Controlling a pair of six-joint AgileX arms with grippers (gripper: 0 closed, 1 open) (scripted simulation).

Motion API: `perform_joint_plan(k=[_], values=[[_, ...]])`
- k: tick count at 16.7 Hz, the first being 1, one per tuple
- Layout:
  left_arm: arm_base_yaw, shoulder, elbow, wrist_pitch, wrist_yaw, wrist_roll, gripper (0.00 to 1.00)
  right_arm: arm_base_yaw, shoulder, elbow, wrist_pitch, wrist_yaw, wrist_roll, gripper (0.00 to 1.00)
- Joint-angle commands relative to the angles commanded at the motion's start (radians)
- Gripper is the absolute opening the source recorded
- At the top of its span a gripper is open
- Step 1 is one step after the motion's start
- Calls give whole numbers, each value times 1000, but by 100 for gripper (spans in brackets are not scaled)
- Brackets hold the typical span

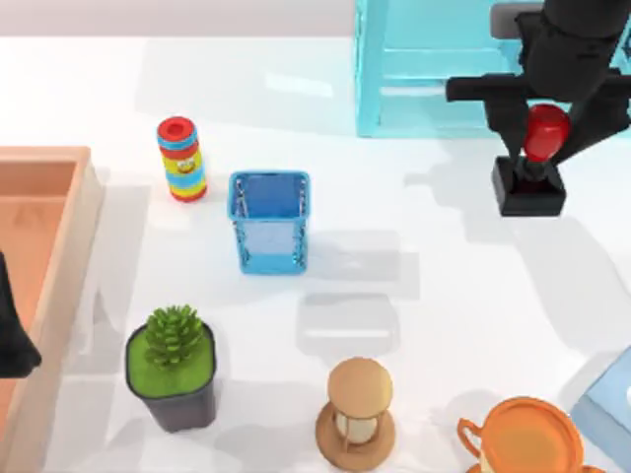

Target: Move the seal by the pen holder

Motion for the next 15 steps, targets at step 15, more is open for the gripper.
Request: perform_joint_plan(k=[15], values=[[0, 0, 0, 0, 0, 0, 100, 279, 270, 284, 49, 37, 285, 0]])
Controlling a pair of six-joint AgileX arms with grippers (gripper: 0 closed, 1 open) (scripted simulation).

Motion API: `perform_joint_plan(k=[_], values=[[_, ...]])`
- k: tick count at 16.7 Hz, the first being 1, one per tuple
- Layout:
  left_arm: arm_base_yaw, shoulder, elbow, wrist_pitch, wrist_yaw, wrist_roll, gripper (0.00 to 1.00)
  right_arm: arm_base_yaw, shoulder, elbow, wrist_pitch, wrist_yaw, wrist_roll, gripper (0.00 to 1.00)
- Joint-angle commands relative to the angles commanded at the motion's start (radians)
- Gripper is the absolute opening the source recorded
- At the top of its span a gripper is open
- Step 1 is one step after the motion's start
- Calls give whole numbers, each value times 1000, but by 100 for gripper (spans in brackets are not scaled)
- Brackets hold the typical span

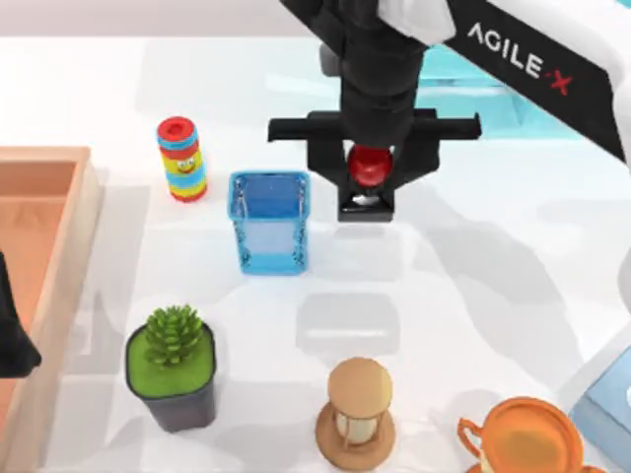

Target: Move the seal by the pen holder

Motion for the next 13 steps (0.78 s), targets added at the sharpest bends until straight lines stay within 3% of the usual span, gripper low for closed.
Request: perform_joint_plan(k=[6, 13], values=[[0, 0, 0, 0, 0, 0, 100, 0, -4, -35, 29, 2, 1, 0], [0, 0, 0, 0, 0, 0, 100, 0, -4, -35, 29, 2, 1, 53]])
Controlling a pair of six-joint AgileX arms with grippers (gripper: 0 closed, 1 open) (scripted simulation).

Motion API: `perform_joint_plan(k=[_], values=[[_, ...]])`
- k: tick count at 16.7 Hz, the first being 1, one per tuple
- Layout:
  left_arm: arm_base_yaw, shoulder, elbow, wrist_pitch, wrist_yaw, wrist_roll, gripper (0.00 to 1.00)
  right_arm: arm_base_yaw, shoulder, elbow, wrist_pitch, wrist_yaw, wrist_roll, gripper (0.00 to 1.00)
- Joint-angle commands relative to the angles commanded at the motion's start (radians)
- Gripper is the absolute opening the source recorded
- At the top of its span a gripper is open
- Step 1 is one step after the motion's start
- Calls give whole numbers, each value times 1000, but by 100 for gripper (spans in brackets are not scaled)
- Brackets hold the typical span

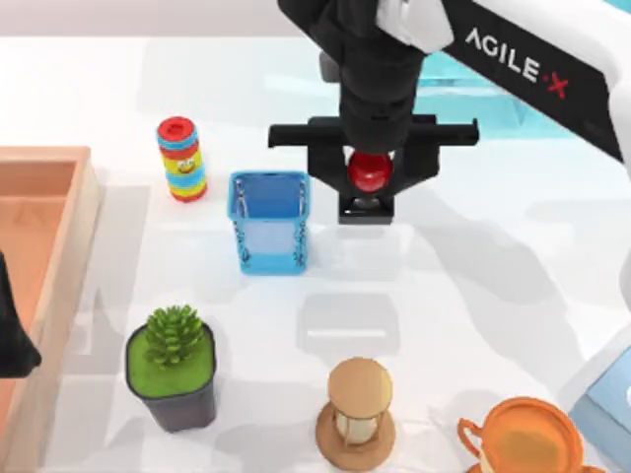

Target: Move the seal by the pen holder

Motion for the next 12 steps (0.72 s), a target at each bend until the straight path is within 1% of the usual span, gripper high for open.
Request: perform_joint_plan(k=[6, 7, 12], values=[[0, 0, 0, 0, 0, 0, 100, 0, 0, 0, 0, 0, 0, 98], [0, 0, 0, 0, 0, 0, 100, 0, 0, 0, 0, 0, 0, 100], [0, 0, 0, 0, 0, 0, 100, 0, 0, 0, 0, 0, 0, 100]])
